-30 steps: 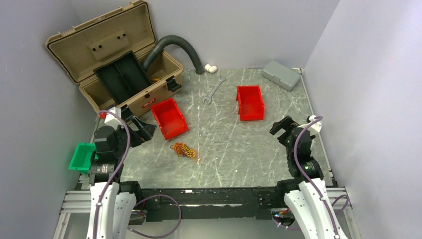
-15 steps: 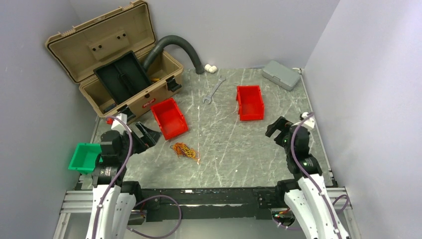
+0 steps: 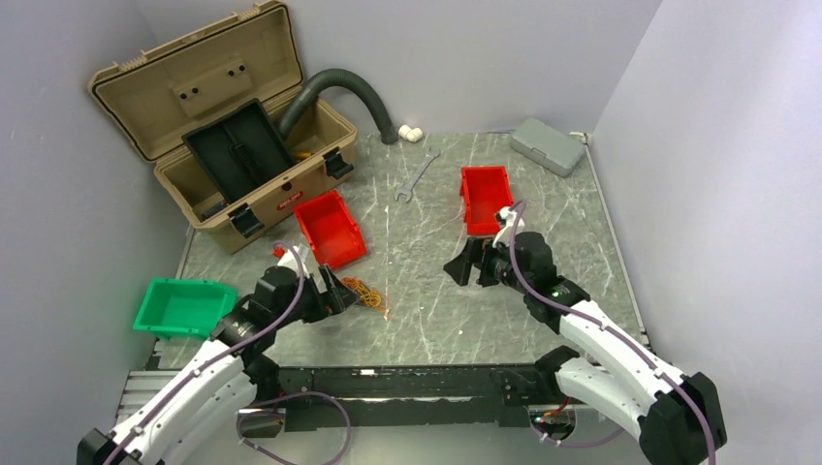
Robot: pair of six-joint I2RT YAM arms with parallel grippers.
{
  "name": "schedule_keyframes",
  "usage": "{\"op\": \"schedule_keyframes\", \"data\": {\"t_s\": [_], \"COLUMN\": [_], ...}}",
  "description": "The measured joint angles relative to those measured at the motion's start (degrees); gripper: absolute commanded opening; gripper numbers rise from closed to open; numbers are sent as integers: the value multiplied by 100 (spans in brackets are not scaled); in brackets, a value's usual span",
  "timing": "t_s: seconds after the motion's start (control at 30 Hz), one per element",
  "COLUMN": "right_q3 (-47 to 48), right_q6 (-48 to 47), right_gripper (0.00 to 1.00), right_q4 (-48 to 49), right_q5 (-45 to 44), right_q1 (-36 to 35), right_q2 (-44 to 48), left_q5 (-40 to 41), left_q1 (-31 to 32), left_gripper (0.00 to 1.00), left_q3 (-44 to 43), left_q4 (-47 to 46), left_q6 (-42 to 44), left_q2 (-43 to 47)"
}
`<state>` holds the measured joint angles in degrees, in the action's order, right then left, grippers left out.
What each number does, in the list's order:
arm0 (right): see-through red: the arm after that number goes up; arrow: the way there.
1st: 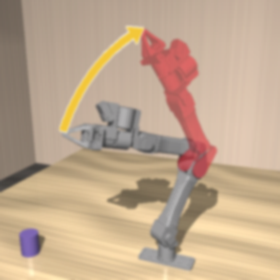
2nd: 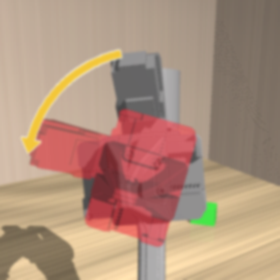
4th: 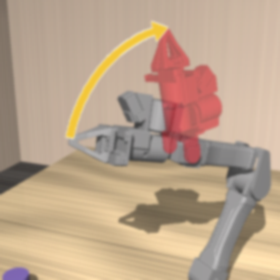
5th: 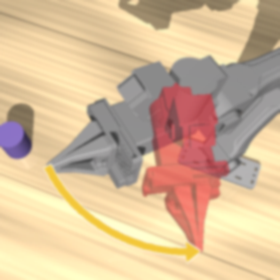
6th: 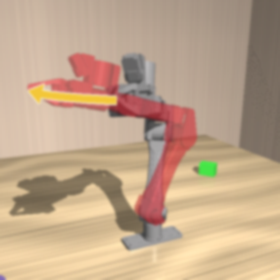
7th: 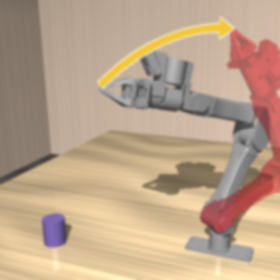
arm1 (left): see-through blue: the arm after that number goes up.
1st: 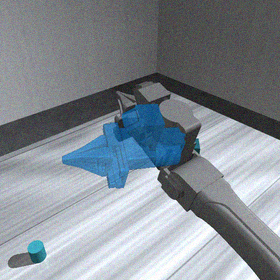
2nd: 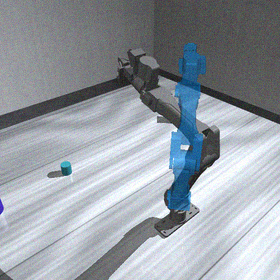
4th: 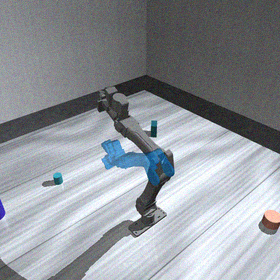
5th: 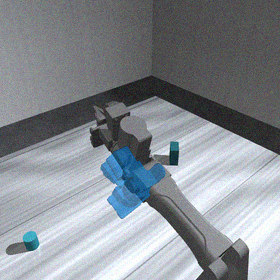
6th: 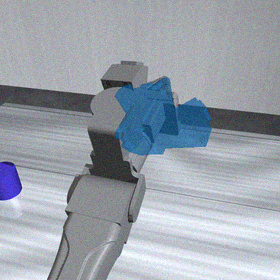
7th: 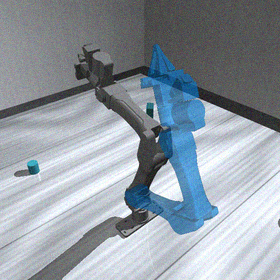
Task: Untangle the cables
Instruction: Untie the cable.
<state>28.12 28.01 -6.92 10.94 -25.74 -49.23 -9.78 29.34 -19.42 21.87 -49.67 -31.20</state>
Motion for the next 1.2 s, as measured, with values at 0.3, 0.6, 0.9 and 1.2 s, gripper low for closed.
{"op": "schedule_keyframes", "data": {"t_s": [0.3,0.6,0.9,1.2], "right_q3": [-181,-291,-319,-323], "right_q6": [96,114,90,28], "right_gripper": [96,95,95,95], "right_q4": [881,1051,1047,1029], "right_q5": [315,382,470,483], "right_q1": [-511,-535,-601,-627], "right_q2": [-94,-46,-31,2], "left_q5": [951,1134,374,-811], "left_q1": [63,63,66,74], "left_gripper": [71,59,0,0], "left_q3": [175,328,232,219], "left_q4": [-916,-1950,-2951,-3869], "left_q6": [-111,-190,555,1132], "left_q2": [-1014,-2070,-2841,-2852]}}
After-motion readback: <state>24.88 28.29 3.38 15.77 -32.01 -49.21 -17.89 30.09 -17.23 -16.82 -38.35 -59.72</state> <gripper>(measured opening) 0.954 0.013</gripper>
